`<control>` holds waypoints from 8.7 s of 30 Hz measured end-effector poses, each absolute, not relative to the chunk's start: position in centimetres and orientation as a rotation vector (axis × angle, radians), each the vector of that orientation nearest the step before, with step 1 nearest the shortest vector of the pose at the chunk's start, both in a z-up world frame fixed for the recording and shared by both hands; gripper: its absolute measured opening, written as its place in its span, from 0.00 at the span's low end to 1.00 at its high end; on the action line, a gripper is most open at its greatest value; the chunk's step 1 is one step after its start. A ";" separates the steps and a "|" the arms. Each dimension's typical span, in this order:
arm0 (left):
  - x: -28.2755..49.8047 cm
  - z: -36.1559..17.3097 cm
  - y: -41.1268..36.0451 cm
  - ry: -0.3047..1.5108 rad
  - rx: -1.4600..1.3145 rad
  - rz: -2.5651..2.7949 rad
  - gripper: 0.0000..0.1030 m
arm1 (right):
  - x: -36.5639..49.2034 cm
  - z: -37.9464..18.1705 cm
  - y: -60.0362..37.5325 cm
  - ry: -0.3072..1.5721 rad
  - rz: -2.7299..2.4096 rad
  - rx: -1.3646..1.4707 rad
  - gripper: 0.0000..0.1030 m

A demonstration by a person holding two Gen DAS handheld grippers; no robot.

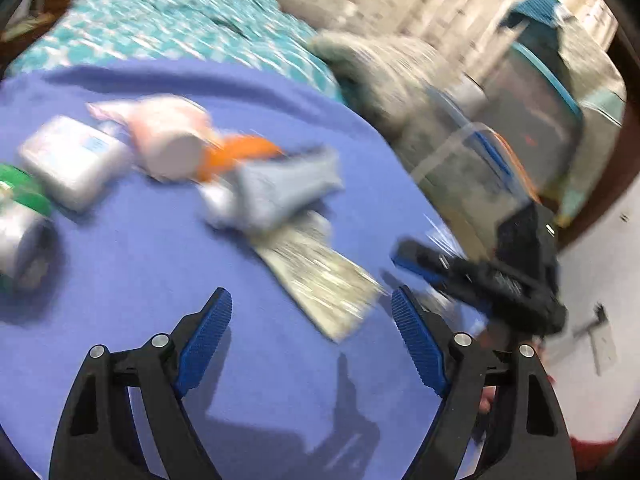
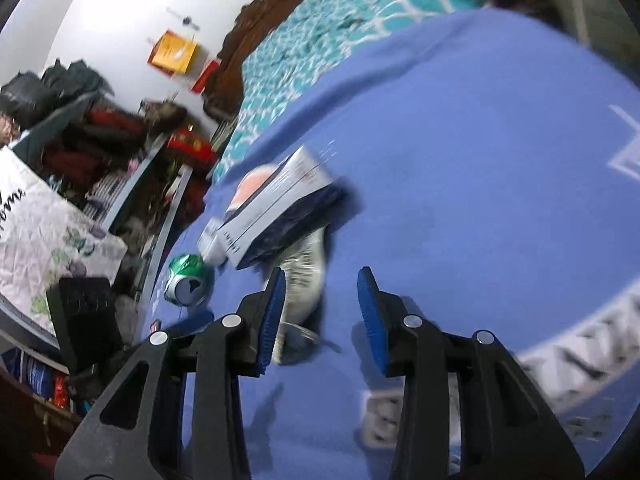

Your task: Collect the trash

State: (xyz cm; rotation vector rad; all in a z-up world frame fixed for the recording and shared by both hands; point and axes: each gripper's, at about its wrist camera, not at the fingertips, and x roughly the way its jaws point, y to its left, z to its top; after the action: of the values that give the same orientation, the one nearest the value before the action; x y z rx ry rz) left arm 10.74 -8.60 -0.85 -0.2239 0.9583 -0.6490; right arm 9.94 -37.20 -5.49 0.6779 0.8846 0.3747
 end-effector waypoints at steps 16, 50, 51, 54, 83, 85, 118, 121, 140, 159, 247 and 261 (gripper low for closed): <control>18.4 -2.4 -13.2 0.890 0.123 -0.543 0.76 | 10.9 -7.5 -37.0 0.801 0.412 0.791 0.59; 6.2 0.8 1.6 0.813 -0.149 -0.410 0.86 | 10.9 -7.7 -37.5 0.803 0.383 0.766 0.59; 6.5 1.1 1.6 0.808 -0.147 -0.407 0.87 | 10.8 -7.7 -37.5 0.802 0.383 0.767 0.59; 7.8 1.9 0.8 0.805 -0.110 -0.428 0.88 | 10.8 -7.7 -37.4 0.802 0.384 0.768 0.59; 7.4 -3.1 -1.6 0.940 -0.051 -0.452 0.53 | 10.9 -7.5 -37.0 0.812 0.394 0.743 0.61; 7.3 -3.0 -1.9 0.935 -0.028 -0.440 0.54 | 10.9 -7.5 -37.0 0.812 0.391 0.741 0.61; 7.4 -2.8 -1.4 0.922 -0.046 -0.441 0.55 | 10.7 -7.5 -37.1 0.812 0.385 0.738 0.61; 7.4 -2.7 -1.2 0.920 -0.061 -0.447 0.54 | 10.7 -7.6 -37.1 0.812 0.383 0.739 0.61; 7.4 -2.7 -0.6 0.925 -0.096 -0.460 0.54 | 7.7 -7.6 -38.0 0.778 0.287 0.786 0.61; 7.6 -2.8 -0.9 0.939 -0.092 -0.459 0.54 | 2.1 -7.5 -36.9 0.820 0.303 0.784 0.53; 5.7 -2.3 -3.5 0.909 -0.024 -0.518 0.50 | 3.8 -5.8 -32.3 0.815 0.331 0.575 0.24; 5.8 -2.2 -3.4 0.909 -0.030 -0.522 0.50 | 3.8 -5.8 -32.2 0.815 0.331 0.573 0.24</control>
State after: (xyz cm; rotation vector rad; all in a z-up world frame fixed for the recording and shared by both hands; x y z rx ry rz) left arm 5.75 -3.40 -2.18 -0.0299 0.9091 -0.5216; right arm 3.80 -32.24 -5.77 0.5725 0.8152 0.3308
